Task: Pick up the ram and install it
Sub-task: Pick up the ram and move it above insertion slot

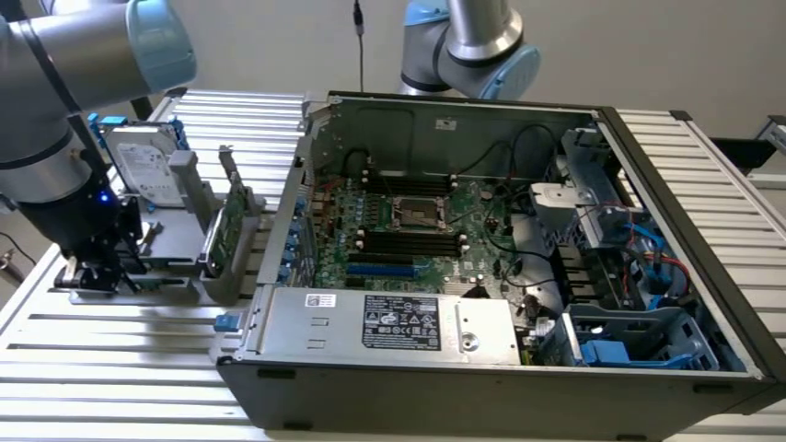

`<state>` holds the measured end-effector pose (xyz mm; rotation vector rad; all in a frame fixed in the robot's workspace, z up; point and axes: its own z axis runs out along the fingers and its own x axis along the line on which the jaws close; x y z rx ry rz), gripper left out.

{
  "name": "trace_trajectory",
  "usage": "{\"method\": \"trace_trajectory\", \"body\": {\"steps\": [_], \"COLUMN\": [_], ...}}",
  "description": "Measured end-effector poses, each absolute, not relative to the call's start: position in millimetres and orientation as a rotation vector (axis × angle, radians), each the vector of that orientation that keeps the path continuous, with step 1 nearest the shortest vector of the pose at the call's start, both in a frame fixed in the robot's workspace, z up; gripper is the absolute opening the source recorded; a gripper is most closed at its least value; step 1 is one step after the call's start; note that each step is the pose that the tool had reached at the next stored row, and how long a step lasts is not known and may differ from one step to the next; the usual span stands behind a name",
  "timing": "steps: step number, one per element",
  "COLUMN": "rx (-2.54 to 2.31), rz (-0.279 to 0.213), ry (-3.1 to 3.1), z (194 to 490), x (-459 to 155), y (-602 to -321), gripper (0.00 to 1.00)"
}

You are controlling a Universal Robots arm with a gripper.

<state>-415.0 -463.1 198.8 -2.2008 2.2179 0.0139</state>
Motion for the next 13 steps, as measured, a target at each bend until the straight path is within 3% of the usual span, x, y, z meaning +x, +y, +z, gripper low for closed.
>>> {"method": "trace_trajectory", "body": {"steps": [13], "rx": [-2.197], "rz": [0.033], "ry": [2.209], "z": [197.3], "x": [-417.7], "y": [-463.6], "gripper": [0.36]}}
